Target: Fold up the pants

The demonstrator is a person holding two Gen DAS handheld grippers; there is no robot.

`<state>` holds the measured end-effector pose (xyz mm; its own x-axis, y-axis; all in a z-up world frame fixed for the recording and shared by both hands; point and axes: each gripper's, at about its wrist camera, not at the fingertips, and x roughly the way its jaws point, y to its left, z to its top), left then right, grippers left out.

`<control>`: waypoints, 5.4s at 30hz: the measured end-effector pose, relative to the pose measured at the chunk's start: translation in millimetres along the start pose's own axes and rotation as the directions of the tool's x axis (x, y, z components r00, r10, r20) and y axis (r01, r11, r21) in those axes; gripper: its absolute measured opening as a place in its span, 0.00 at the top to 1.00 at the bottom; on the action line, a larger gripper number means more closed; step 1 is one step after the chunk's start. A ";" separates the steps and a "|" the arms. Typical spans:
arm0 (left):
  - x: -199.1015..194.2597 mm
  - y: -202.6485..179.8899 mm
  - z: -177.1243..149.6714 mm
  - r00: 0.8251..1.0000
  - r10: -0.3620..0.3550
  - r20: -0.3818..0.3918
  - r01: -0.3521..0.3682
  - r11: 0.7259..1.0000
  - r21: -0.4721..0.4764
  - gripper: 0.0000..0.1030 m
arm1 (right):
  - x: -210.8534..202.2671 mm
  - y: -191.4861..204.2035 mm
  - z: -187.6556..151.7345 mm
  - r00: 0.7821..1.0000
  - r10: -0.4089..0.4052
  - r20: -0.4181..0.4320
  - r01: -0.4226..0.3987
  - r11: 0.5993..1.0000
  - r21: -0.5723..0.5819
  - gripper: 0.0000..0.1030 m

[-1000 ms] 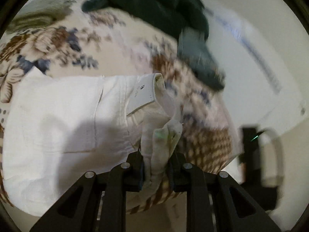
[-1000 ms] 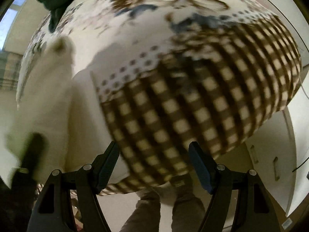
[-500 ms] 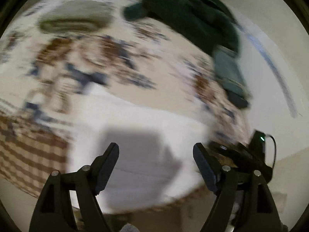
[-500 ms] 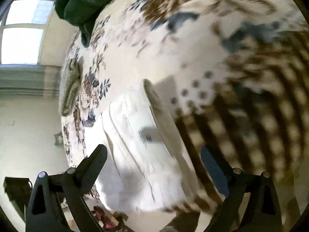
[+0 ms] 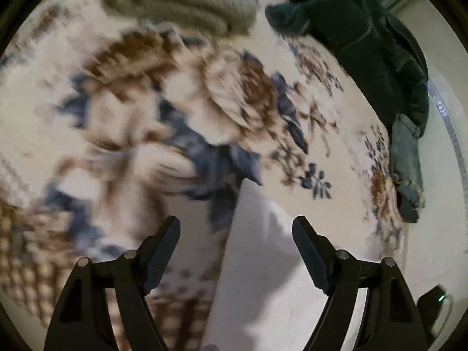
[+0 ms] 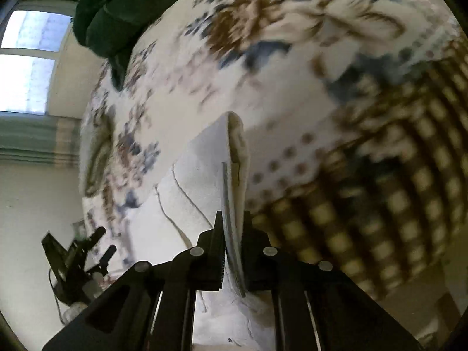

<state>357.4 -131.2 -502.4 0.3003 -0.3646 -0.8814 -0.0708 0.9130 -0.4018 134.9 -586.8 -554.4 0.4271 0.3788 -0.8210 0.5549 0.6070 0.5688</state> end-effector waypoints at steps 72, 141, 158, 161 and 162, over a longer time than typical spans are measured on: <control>33.0 16.8 -93.4 0.957 -0.169 -0.235 0.157 0.985 -0.069 0.15 | 43.9 -4.2 -76.8 0.966 0.249 -0.077 -0.247 0.968 0.036 0.24; -70.6 140.8 447.4 0.952 -0.282 0.123 0.260 0.950 0.171 0.75 | 279.4 590.9 108.3 0.921 0.382 0.080 -0.342 0.889 -0.305 0.69; -8.4 228.2 450.4 0.983 -0.178 0.039 0.174 0.980 0.099 0.65 | 340.1 553.7 98.3 0.974 0.218 0.067 -0.205 0.965 -0.167 0.54; -8.2 225.8 450.9 0.983 -0.179 0.032 0.175 0.979 0.101 0.65 | 333.1 536.2 104.7 0.971 0.209 0.117 -0.200 0.976 -0.080 0.73; -7.3 223.9 450.8 0.984 -0.175 0.030 0.171 0.980 0.102 0.65 | 334.0 538.5 102.8 0.976 0.179 0.124 -0.167 0.981 -0.095 0.73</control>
<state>768.2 158.5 -473.9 0.3366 -0.5127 -0.7899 0.0785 0.8511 -0.5190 649.7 -205.2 -517.3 0.6047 0.3914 -0.6937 0.4056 0.5983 0.6911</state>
